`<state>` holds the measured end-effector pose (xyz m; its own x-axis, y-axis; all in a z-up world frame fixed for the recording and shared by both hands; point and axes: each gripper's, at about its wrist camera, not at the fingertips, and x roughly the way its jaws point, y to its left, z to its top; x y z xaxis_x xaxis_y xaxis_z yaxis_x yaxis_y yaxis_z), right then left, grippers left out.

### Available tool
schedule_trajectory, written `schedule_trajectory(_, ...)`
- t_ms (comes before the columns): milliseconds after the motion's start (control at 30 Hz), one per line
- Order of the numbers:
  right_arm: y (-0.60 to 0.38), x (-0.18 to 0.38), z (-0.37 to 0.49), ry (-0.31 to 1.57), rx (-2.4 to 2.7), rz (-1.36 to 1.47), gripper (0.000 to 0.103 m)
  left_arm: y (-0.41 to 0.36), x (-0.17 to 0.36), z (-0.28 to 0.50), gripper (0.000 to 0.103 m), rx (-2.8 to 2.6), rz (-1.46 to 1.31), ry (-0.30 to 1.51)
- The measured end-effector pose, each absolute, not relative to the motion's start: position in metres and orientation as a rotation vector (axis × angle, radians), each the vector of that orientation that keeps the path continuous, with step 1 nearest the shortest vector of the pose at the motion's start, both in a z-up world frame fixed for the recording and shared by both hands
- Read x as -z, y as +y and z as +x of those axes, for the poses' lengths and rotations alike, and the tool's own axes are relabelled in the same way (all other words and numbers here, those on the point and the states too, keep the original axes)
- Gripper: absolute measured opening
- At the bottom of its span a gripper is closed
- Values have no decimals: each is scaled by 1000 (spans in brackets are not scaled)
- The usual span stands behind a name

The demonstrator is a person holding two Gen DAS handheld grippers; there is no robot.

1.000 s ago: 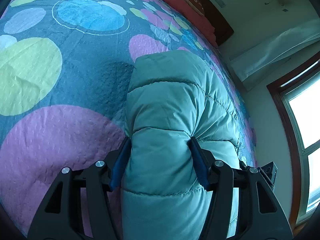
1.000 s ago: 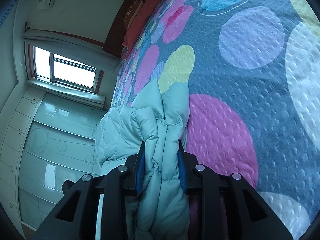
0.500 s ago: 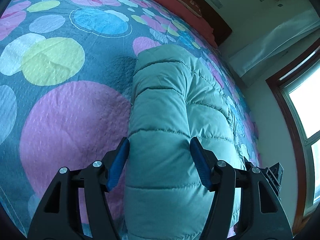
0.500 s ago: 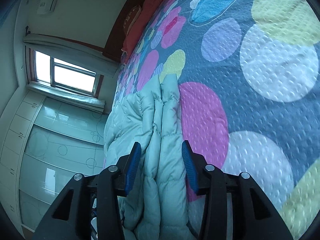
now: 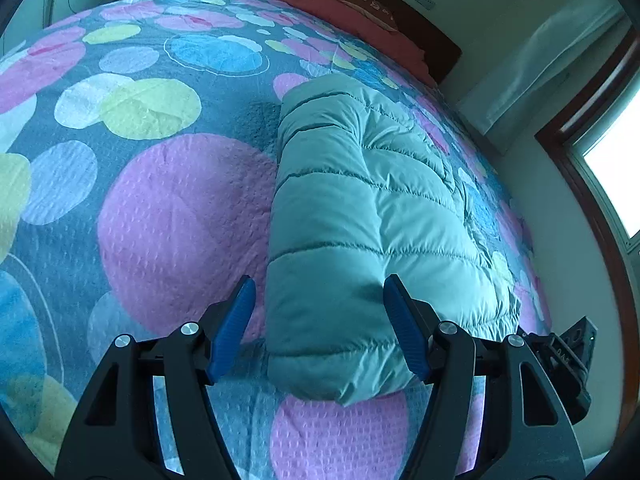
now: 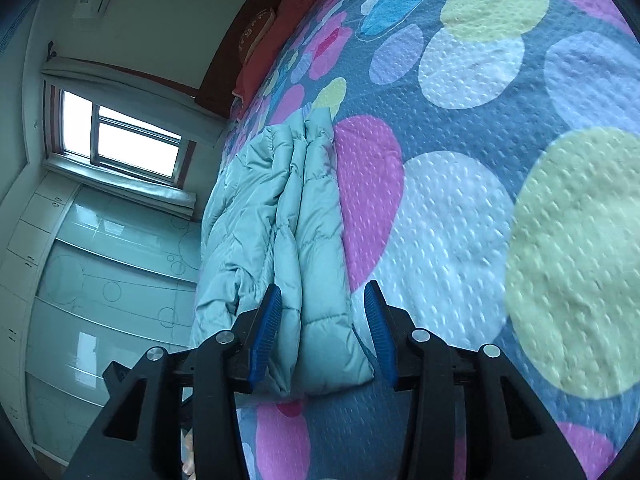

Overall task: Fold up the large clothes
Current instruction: 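Release the folded jacket and withdraw both grippers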

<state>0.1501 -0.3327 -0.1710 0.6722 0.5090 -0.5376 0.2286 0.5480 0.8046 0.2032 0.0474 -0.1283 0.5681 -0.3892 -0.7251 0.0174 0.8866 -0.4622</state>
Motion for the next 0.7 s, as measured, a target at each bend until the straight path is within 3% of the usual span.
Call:
schedule_trajectory(233, -316, 135, 115, 848, -18, 780, 45, 40, 108, 165, 71, 161, -254, 882)
schedule_trajectory(300, -307, 124, 106, 846, 40, 698, 63, 36, 101, 153, 73, 131, -202, 856)
schedule_trajectory(533, -276, 98, 84, 843, 136, 446, 65, 33, 74, 124, 89, 75, -119, 770)
schedule_trajectory(700, -255, 75, 74, 811, 155, 317, 73, 31, 54, 108, 95, 37, -72, 729)
